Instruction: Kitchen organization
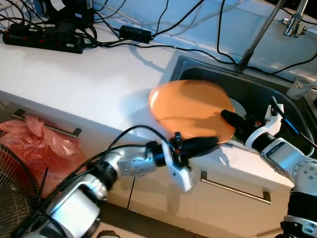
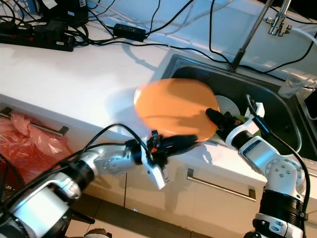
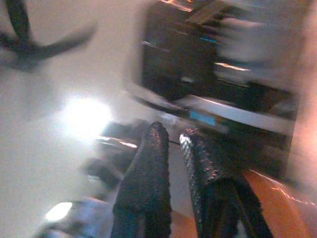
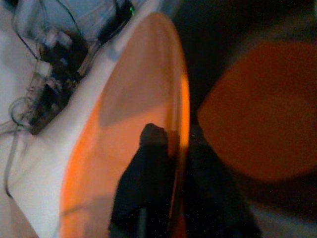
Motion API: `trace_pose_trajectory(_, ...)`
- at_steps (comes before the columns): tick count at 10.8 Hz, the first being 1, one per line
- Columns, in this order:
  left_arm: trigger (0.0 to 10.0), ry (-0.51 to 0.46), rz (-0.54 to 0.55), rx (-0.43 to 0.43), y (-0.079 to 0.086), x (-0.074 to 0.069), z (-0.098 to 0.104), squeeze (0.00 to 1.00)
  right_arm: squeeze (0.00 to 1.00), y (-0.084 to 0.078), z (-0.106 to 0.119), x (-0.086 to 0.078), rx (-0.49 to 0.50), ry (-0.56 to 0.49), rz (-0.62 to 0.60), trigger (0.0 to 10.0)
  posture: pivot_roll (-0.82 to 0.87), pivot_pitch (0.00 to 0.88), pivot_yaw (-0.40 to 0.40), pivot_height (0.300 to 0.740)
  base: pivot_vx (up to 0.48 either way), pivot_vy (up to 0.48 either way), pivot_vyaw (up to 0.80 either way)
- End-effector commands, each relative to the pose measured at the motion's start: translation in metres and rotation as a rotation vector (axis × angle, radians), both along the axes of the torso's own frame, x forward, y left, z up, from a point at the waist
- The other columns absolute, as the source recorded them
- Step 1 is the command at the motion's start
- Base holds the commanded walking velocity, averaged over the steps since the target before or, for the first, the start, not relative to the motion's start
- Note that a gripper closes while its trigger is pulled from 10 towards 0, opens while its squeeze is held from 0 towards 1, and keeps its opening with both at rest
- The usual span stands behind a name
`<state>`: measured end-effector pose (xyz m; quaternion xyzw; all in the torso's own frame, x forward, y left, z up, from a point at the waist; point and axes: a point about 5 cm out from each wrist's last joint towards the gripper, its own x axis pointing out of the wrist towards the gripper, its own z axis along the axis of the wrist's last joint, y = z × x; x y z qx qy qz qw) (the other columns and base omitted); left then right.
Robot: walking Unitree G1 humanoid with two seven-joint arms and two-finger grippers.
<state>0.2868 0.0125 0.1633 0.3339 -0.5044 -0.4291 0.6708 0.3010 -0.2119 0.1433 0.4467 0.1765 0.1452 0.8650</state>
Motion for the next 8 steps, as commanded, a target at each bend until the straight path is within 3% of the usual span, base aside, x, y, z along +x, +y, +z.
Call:
trace_pose_trajectory(1, 10.0, -0.018, -0.015, -0.066, -0.003, 0.001, 0.015, 1.00, 0.00, -0.004, -0.008, -0.003, -0.031, 0.045, -0.006, 0.0, 0.13, 0.009, -0.191, 0.740, 0.000, 0.000, 0.00)
trace_pose_trajectory(4, 10.0, 0.063, -0.088, -0.122, -0.010, -0.006, 0.020, 1.00, 0.00, -0.005, -0.008, -0.003, -0.026, 0.034, -0.022, 0.0, 0.13, 0.006, -0.199, 0.740, 0.000, 0.000, 0.00)
trace_pose_trajectory(8, 10.0, 0.186, 0.004, -0.273, -0.011, 0.010, 0.046, 1.00, 0.00, -0.012, -0.007, -0.001, -0.028, 0.003, -0.111, 0.0, 0.13, 0.004, -0.197, 0.740, 0.000, 0.000, 0.00)
